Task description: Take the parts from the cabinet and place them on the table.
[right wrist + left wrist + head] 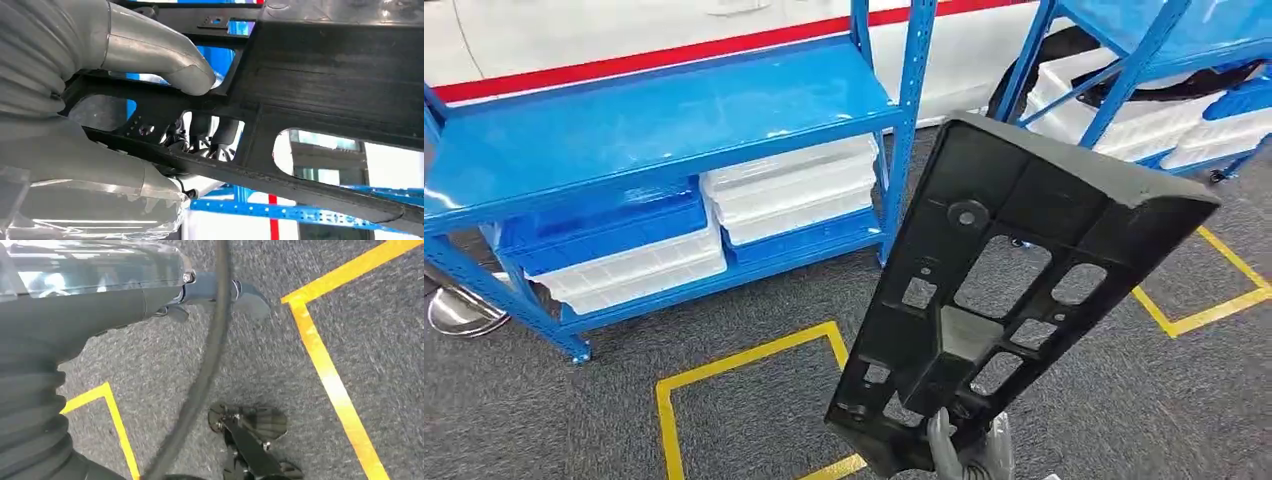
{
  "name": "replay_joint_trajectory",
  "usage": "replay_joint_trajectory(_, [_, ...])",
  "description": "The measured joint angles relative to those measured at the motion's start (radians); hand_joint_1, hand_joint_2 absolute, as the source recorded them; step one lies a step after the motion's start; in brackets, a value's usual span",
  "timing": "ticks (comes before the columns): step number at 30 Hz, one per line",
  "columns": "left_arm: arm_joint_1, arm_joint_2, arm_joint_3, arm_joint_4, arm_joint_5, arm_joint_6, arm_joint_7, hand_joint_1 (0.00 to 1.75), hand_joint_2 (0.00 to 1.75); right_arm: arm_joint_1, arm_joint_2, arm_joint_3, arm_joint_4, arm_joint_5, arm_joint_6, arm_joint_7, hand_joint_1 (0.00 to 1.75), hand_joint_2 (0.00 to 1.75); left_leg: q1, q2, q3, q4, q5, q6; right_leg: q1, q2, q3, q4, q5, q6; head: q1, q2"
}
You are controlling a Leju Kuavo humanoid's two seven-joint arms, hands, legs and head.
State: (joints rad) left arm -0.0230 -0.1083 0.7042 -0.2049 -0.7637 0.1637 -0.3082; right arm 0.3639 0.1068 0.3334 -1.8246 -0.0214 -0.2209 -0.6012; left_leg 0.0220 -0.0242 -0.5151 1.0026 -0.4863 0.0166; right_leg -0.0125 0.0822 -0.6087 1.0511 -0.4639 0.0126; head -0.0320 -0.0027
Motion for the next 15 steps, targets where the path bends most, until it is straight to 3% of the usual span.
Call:
replay_joint_trajectory(1, [0.001, 0.000, 0.000, 0.000, 0.000, 0.000, -0.001, 0.00, 1.75, -0.002, 0.000, -0.001, -0.002, 0.000, 0.000, 0.000, 1.75, 1.75, -0.001, 0.011, -0.003, -0.001, 0.003, 0.006, 0.002, -0.038, -0.024, 0.049, -0.037, 0.001, 0.000, 0.000])
replay_joint_trajectory(2, [0.003, 0.000, 0.001, 0.000, 0.000, 0.000, -0.001, 0.00, 1.75, -0.004, 0.000, -0.002, -0.003, 0.000, 0.000, 0.000, 1.75, 1.75, -0.004, 0.024, -0.005, 0.000, 0.003, 0.009, 0.001, -0.056, -0.057, 0.119, -0.077, 0.003, 0.000, 0.000])
replay_joint_trajectory(3, [0.006, 0.000, 0.002, 0.000, 0.000, 0.000, -0.001, 0.00, 1.75, -0.004, 0.000, -0.002, -0.003, 0.001, 0.000, 0.000, 1.75, 1.75, -0.007, 0.040, -0.007, 0.000, 0.003, 0.009, -0.001, -0.067, -0.093, 0.198, -0.113, 0.006, 0.000, 0.000])
replay_joint_trajectory(4, [0.007, 0.001, 0.003, 0.000, 0.000, 0.000, -0.001, 0.00, 1.75, -0.002, 0.000, -0.003, -0.003, 0.001, 0.002, 0.000, 1.75, 1.75, -0.008, 0.055, -0.009, 0.001, 0.003, 0.009, -0.002, -0.072, -0.121, 0.259, -0.133, 0.009, 0.000, 0.000])
replay_joint_trajectory(5, [0.006, 0.001, 0.006, 0.000, -0.001, 0.000, 0.000, 0.00, 1.75, -0.001, 0.000, -0.007, -0.003, 0.005, 0.005, 0.000, 1.75, 1.75, -0.009, 0.068, -0.010, 0.001, 0.002, 0.009, -0.003, -0.074, -0.128, 0.277, -0.129, 0.011, 0.000, 0.000])
replay_joint_trajectory(6, [0.005, 0.001, 0.008, 0.000, -0.005, 0.000, 0.000, 0.00, 1.75, 0.000, 0.000, -0.012, -0.003, 0.011, 0.014, 0.000, 1.75, 1.75, -0.009, 0.081, -0.010, 0.002, 0.002, 0.009, -0.003, -0.078, -0.110, 0.248, -0.103, 0.011, 0.000, 0.000])
replay_joint_trajectory(7, [0.003, 0.001, 0.012, 0.000, -0.010, 0.002, -0.001, 0.00, 1.75, 0.001, 0.002, -0.018, -0.003, 0.018, 0.026, -0.001, 1.75, 1.75, -0.010, 0.093, -0.009, 0.002, 0.000, 0.008, -0.003, -0.085, -0.069, 0.180, -0.064, 0.008, 0.000, 0.000])
replay_joint_trajectory(8, [0.001, 0.001, 0.016, 0.000, -0.014, 0.003, -0.002, 0.00, 1.75, 0.002, 0.005, -0.025, -0.003, 0.023, 0.040, -0.005, 1.75, 1.75, -0.010, 0.104, -0.006, 0.003, -0.002, 0.005, -0.001, -0.105, -0.012, 0.081, -0.022, 0.003, 0.000, 0.000])
replay_joint_trajectory(9, [0.000, 0.001, 0.018, 0.000, -0.019, 0.003, -0.003, 0.00, 1.75, 0.002, 0.008, -0.032, -0.003, 0.025, 0.051, -0.008, 1.75, 1.75, -0.012, 0.111, -0.001, 0.004, -0.005, 0.001, 0.004, -0.152, 0.035, 0.003, -0.002, -0.006, 0.000, 0.000])
replay_joint_trajectory(10, [0.001, 0.002, 0.021, -0.001, -0.023, 0.006, -0.008, 0.00, 1.75, -0.002, 0.012, -0.038, -0.002, 0.025, 0.064, -0.012, 1.75, 1.75, -0.020, 0.121, -0.001, 0.008, -0.010, -0.006, 0.017, -0.185, 0.045, -0.026, -0.019, -0.014, 0.000, 0.000])
replay_joint_trajectory(11, [0.001, 0.005, 0.024, -0.002, -0.025, 0.010, -0.010, 0.00, 1.75, -0.001, 0.018, -0.045, -0.001, 0.025, 0.076, -0.017, 1.75, 1.75, -0.020, 0.129, 0.001, 0.008, -0.011, -0.010, 0.017, -0.165, 0.041, -0.025, -0.013, -0.021, -0.001, 0.000])
replay_joint_trajectory(14, [-0.003, 0.012, 0.038, -0.008, -0.035, 0.016, -0.023, 0.00, 1.75, 0.000, 0.032, -0.065, 0.007, 0.024, 0.104, -0.027, 1.75, 1.75, -0.021, 0.163, 0.011, 0.002, -0.013, -0.024, 0.016, -0.130, 0.035, -0.033, -0.008, -0.034, 0.000, 0.000])
replay_joint_trajectory(15, [-0.006, 0.018, 0.043, -0.011, -0.040, 0.016, -0.028, 0.00, 1.75, 0.000, 0.040, -0.070, 0.011, 0.024, 0.111, -0.029, 1.75, 1.75, -0.013, 0.130, 0.008, 0.016, -0.029, -0.034, 0.008, -0.118, 0.040, -0.040, -0.001, -0.042, 0.000, 0.000])
